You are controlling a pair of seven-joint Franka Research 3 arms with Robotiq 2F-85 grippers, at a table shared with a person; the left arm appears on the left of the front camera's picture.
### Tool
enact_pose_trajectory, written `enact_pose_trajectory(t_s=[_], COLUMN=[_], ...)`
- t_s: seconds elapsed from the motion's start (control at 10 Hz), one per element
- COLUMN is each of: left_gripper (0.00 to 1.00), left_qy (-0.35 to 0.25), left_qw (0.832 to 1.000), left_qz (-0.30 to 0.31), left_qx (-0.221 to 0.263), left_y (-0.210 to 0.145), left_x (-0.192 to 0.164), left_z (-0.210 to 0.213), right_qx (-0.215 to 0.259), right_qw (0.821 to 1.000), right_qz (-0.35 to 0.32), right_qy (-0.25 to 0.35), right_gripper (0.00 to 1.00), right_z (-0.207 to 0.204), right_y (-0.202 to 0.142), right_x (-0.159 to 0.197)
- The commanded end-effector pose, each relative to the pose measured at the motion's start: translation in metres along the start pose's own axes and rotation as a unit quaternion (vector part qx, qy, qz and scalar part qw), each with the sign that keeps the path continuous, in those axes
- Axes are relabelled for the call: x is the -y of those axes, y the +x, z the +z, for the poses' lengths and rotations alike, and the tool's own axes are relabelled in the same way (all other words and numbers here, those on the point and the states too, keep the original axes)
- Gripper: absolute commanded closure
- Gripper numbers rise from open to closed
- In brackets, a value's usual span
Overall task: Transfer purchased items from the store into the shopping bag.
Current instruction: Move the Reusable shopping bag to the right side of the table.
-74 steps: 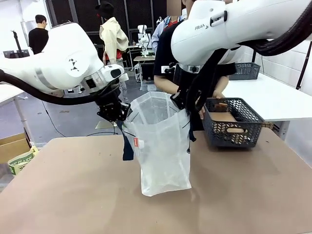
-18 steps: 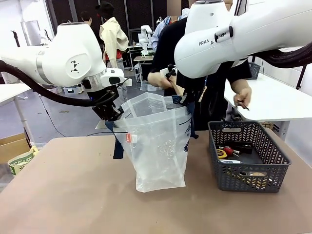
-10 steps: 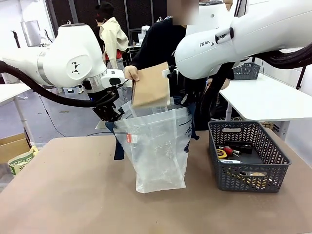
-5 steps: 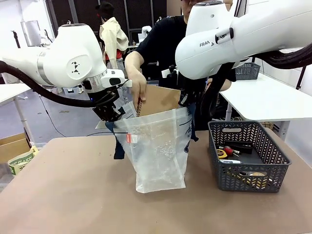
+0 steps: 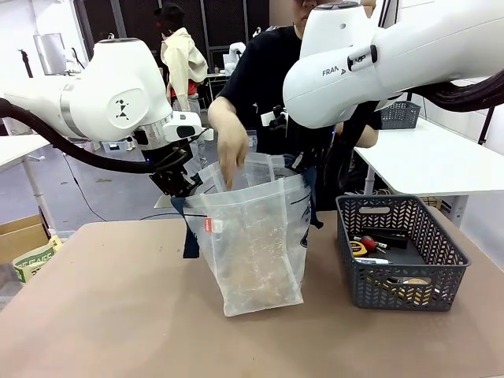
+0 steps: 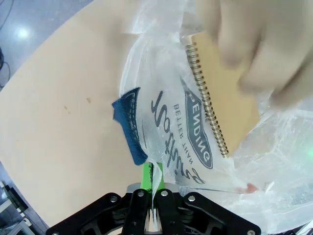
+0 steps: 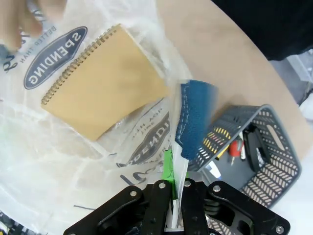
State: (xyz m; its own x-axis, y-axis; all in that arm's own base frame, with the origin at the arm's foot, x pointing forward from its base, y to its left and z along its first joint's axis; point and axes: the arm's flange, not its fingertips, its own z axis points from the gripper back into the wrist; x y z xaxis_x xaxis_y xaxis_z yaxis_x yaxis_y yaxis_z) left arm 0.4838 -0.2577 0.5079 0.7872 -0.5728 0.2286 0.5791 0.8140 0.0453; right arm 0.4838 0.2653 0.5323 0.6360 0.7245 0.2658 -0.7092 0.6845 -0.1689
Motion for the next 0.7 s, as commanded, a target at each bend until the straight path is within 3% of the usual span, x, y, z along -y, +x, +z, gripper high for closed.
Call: enact_pose_trajectory(t_s=[0.0,0.6], left_gripper=[1.00,1.00], left_qy=[0.001,0.001], left_qw=[1.000,1.000], left_qz=[0.002,0.002], left_qx=[0.001,0.001], left_y=[-0.0006,-0.0006], left_x=[-0.0011,-0.0011], left_z=[0.0020,0.0020], right_qx=[0.001,0.001], right_qw=[1.000,1.000], right_qz=[-0.001,-0.001], right_qy=[-0.001,-0.001], right_gripper=[1.00,1.00], right_z=[0.0011,0.0011], right_y=[-0.0005,-0.0005], right_x=[0.0011,0.0011])
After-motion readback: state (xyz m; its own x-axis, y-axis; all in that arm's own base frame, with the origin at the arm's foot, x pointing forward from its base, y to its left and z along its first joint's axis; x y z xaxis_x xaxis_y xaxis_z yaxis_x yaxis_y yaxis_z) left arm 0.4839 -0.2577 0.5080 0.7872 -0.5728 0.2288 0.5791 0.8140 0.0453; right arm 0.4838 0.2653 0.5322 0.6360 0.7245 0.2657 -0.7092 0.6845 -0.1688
